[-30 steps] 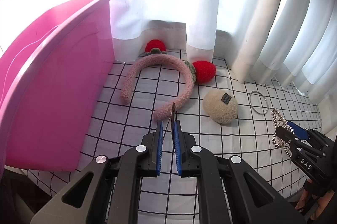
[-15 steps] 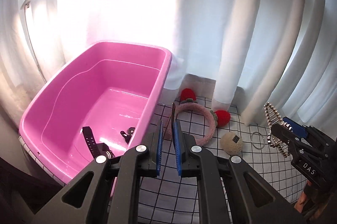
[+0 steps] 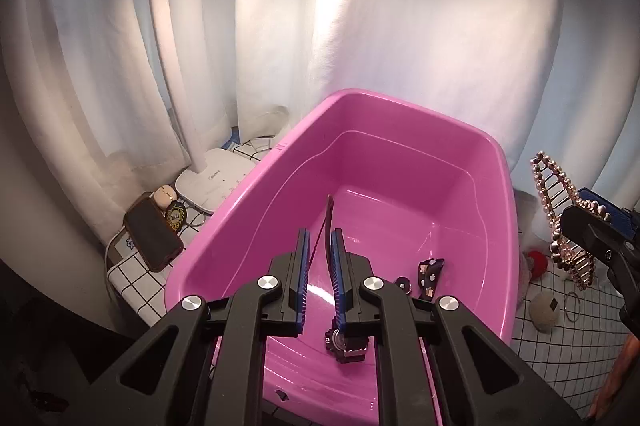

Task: Organize jewelry
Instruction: 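Carry the pearl clip in the right tool and nipper in the left tool over the tub, then open the right tool to drop the pearl clip while the left tool drops the nipper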

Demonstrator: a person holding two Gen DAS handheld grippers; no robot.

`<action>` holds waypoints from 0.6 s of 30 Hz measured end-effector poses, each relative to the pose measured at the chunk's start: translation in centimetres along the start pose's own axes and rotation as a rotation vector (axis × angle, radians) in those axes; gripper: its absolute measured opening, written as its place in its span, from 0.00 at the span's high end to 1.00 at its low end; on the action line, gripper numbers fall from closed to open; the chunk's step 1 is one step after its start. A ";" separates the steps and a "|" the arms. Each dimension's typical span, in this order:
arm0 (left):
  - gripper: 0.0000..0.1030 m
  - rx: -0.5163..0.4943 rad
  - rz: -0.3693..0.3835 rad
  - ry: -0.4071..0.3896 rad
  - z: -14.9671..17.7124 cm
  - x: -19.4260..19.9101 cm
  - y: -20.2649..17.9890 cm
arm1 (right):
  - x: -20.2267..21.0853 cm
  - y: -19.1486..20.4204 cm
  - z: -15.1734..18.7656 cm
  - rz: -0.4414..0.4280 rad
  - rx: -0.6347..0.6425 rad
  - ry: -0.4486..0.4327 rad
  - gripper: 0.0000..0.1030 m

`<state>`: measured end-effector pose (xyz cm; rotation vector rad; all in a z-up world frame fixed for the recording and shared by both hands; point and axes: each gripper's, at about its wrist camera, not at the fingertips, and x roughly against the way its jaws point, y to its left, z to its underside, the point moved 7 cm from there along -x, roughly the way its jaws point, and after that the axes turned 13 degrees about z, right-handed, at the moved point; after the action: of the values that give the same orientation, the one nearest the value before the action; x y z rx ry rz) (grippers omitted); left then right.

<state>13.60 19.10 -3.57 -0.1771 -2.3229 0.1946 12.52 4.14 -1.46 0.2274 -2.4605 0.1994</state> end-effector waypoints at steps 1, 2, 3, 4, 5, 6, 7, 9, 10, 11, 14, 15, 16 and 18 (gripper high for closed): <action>0.89 0.005 -0.005 0.012 0.1 -0.5 0.6 | -0.7 0.8 -0.1 -0.006 0.006 0.009 0.62; 0.89 0.007 -0.011 0.024 0.1 -1.1 1.2 | -1.6 1.4 -0.2 -0.012 0.010 0.022 0.62; 0.89 0.008 -0.014 0.034 0.3 -1.5 1.6 | -2.3 2.3 -0.2 -0.013 0.016 0.035 0.62; 0.89 0.011 -0.015 0.044 0.4 -2.0 1.9 | -3.0 2.8 -0.2 -0.011 0.018 0.048 0.62; 0.89 0.012 -0.017 0.053 0.5 -2.4 2.2 | -3.8 3.3 -0.2 -0.008 0.020 0.062 0.62; 0.89 0.011 -0.020 0.061 0.6 -2.8 2.5 | -4.3 3.5 0.0 -0.005 0.020 0.075 0.62; 0.89 0.009 -0.022 0.068 0.7 -3.1 2.7 | -4.9 3.8 0.1 0.000 0.022 0.089 0.62; 0.88 0.009 -0.024 0.087 0.9 -3.8 3.1 | -6.1 4.4 0.3 0.015 0.028 0.113 0.62; 0.88 0.009 -0.024 0.097 1.1 -4.1 3.3 | -6.6 4.6 0.4 0.023 0.032 0.127 0.62; 0.88 0.009 -0.023 0.107 1.3 -4.4 3.5 | -7.1 4.8 0.5 0.030 0.036 0.138 0.62; 0.86 0.002 -0.019 0.132 1.8 -5.2 3.8 | -8.7 5.4 0.9 0.052 0.049 0.171 0.62; 0.86 -0.001 -0.017 0.139 1.9 -5.5 3.9 | -9.2 5.3 1.1 0.061 0.050 0.181 0.62; 0.83 -0.002 -0.015 0.147 2.0 -5.7 4.0 | -9.6 5.2 1.2 0.070 0.049 0.191 0.62; 0.83 -0.001 -0.009 0.160 2.2 -6.2 4.1 | -10.1 4.9 1.6 0.085 0.046 0.220 0.62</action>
<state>16.46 21.77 -10.24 -0.1757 -2.1644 0.1682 18.38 9.70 -9.43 0.1143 -2.2503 0.3013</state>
